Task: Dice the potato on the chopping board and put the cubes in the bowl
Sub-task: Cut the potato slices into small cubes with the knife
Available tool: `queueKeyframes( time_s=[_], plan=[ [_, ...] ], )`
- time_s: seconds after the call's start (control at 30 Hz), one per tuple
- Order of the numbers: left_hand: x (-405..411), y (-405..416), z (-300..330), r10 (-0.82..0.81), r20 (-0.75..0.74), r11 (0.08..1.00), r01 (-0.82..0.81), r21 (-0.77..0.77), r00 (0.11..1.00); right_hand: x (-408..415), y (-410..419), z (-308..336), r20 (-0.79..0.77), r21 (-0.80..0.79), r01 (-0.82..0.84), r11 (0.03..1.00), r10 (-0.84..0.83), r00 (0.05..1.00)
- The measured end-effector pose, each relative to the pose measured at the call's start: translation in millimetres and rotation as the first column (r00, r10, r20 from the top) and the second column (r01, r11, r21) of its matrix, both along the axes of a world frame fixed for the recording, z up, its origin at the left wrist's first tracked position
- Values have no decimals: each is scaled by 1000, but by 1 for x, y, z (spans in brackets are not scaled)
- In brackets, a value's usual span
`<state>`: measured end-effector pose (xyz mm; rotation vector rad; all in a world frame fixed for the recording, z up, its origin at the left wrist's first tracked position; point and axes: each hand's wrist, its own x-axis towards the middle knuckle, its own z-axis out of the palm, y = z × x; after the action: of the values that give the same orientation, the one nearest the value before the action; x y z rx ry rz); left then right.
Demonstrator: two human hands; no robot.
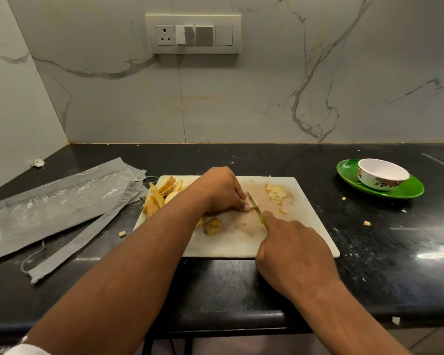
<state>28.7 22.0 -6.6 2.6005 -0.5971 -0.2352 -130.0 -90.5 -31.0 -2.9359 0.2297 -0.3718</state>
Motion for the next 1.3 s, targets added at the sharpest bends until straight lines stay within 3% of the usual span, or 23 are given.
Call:
queueKeyframes(
  time_s=[0.3,0.5,0.67,0.83,1.1,1.3],
  plan=[
    [0,1,-1,-4,10,1000,4,-5,1000,-60,2,10,-174,-1,79,997,-78,982],
    [0,5,-2,51,53,999,-50,-15,997,-17,2,15,40,-47,55,997,-54,998],
    [5,7,-4,40,47,999,-39,-10,998,22,6,8,39,-6,26,1000,-26,999],
    [5,4,-3,39,66,999,-40,11,997,10,7,0,42,-13,-16,1000,17,999],
    [2,3,-2,25,70,1000,-25,1,997,-54,4,5,-177,7,58,998,-55,983],
    [3,11,-1,65,52,997,-63,-36,997,-25,6,9,21,-29,39,999,-38,999]
  ],
)
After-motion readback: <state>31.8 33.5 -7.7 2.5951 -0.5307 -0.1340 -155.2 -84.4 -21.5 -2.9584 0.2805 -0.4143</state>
